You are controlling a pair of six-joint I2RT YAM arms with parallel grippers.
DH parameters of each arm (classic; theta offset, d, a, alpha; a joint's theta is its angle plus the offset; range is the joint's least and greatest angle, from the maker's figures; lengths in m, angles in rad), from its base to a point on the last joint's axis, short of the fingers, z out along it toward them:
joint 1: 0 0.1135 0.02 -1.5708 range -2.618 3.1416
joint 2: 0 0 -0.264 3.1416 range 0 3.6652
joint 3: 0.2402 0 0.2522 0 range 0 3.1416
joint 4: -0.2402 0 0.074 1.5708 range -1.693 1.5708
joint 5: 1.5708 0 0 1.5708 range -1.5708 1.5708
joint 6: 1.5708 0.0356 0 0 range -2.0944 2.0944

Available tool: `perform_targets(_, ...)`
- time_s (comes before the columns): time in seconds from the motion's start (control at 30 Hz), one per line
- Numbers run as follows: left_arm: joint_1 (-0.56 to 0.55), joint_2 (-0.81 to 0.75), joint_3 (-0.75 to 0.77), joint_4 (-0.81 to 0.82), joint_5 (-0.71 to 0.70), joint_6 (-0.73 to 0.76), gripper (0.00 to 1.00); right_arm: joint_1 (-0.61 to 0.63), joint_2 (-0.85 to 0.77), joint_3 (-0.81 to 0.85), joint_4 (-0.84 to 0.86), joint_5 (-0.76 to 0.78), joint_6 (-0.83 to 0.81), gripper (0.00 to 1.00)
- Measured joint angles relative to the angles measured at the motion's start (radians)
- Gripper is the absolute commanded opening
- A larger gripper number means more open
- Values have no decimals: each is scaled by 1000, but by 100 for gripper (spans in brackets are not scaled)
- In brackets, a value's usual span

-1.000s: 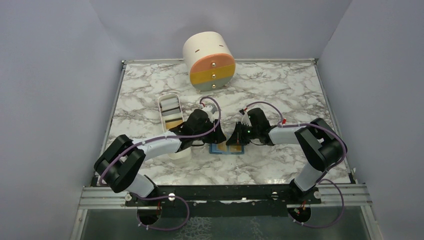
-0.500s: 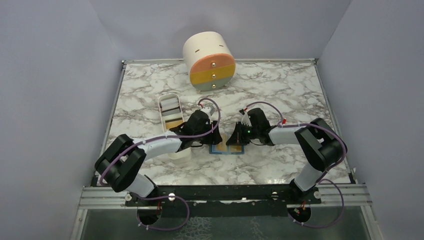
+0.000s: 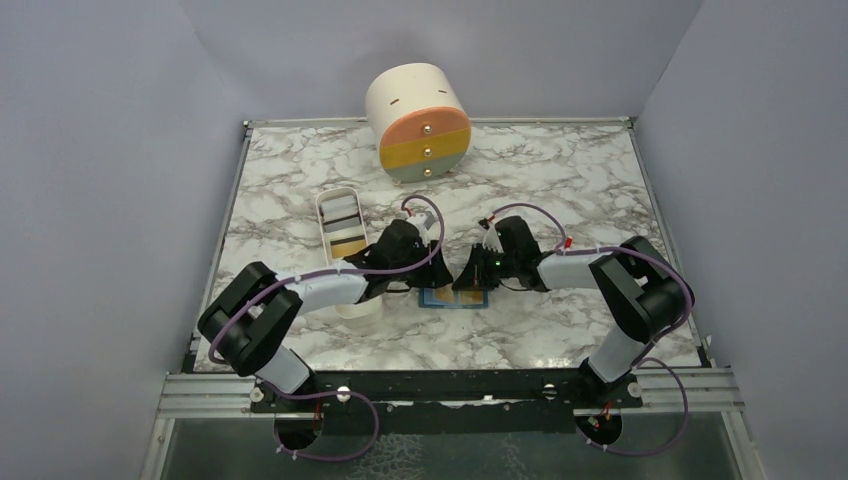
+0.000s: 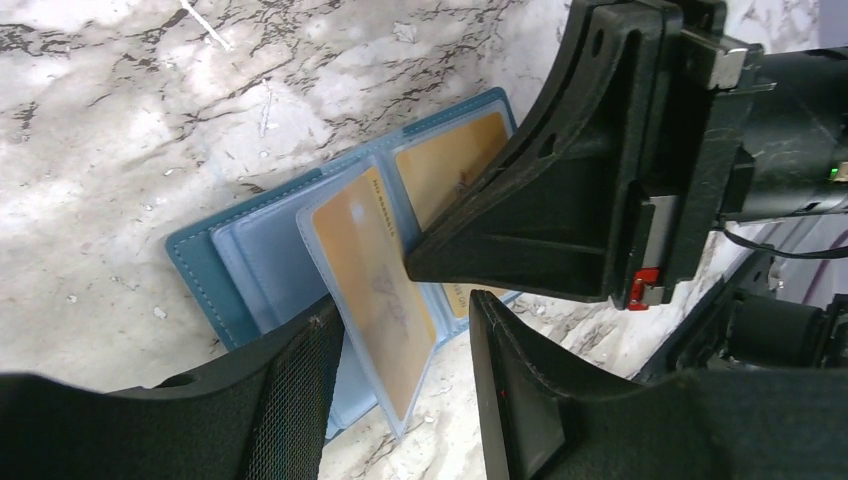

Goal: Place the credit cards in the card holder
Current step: Turn over the card slot in the card holder.

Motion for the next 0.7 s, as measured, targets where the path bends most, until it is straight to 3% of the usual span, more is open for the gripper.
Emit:
perform_targets(0.23, 0, -24, -42, 62, 16, -54, 50, 3, 13, -16, 64, -15, 9, 1)
perform_targets(0.47, 0, -24, -61, 114, 69, -106, 51, 26, 16, -16, 87, -12, 13, 8)
perform_targets(0.7, 0, -24, -61, 140, 105, -130, 52, 33, -59, -15, -8, 90, -58, 11)
